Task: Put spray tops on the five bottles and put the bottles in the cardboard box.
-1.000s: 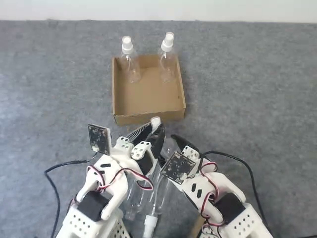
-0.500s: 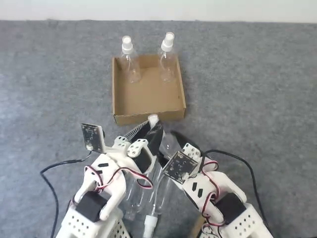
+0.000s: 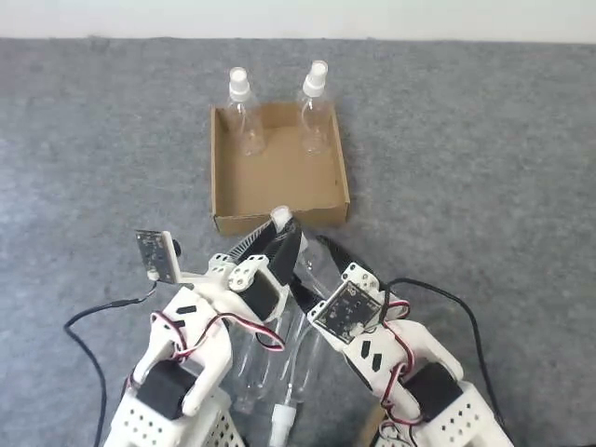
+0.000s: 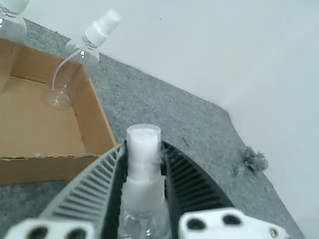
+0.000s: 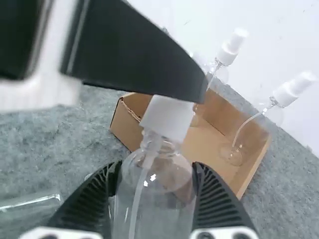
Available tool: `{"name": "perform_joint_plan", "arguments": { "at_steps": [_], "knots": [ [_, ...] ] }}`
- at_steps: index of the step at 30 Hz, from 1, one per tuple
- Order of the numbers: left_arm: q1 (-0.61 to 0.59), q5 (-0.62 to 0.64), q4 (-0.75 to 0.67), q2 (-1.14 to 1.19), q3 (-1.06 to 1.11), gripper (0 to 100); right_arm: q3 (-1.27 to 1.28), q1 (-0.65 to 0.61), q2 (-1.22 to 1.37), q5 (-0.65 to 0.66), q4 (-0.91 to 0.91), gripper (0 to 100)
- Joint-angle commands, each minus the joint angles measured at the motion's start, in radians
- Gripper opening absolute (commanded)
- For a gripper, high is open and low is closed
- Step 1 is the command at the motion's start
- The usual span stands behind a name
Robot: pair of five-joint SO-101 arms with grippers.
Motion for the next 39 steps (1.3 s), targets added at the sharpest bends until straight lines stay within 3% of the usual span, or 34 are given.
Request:
{"name": "perform_joint_plan", "arguments": {
  "at_steps": [1, 14, 28, 34, 39],
  "knots": [
    [-0.006, 0.009, 0.015, -0.014, -0.028, 2, -0.1, 0.018, -0.022, -0.041, -0.047, 0.6],
    [-0.008, -0.026, 0.015, -0.014, -0.028, 1, -0.098, 0.018, -0.022, -0.058, -0.038, 0.6],
    [-0.008, -0.115, 0.006, -0.014, 0.008, 1, -0.098, 0.018, -0.021, -0.199, -0.033, 0.6],
    [-0.055, -0.135, -0.104, -0.014, 0.068, 1, -0.1, 0.018, -0.021, -0.204, -0.021, 0.6],
    [-0.071, -0.13, -0.097, -0.014, 0.05, 4, -0.1, 0.048, -0.021, -0.233, -0.028, 0.6]
  ]
}}
